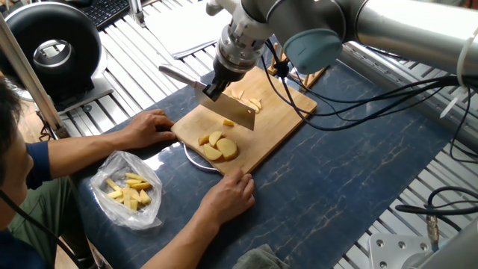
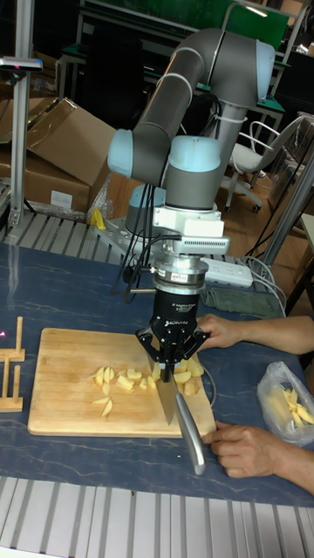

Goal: Chop the potatoes

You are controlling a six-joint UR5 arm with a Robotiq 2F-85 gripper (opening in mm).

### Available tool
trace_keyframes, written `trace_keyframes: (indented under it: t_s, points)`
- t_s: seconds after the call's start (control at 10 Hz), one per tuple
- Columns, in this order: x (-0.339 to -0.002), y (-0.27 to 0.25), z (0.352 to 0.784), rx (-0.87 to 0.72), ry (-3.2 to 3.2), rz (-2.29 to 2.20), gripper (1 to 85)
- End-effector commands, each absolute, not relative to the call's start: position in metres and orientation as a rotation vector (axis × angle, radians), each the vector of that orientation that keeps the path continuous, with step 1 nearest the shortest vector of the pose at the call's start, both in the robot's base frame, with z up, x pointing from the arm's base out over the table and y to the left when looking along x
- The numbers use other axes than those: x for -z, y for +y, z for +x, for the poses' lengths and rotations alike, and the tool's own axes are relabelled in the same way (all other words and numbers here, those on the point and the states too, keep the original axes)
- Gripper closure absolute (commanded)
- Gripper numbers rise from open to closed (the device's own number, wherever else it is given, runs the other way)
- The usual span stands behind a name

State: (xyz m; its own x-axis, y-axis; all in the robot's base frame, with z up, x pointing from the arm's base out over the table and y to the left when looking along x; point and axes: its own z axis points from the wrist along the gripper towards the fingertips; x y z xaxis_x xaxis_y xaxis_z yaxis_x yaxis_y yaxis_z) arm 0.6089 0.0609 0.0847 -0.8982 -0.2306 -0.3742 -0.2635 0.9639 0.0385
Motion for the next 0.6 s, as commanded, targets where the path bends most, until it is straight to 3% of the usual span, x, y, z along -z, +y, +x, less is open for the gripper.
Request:
trace_keyframes:
  t_s: [0.0,0.5]
  points:
    - [-0.0845,0.0612,0.6102,-0.138,2.734,-0.346,84.7]
    - [-0.0840,0.0613,0.6101,-0.141,2.732,-0.349,84.7]
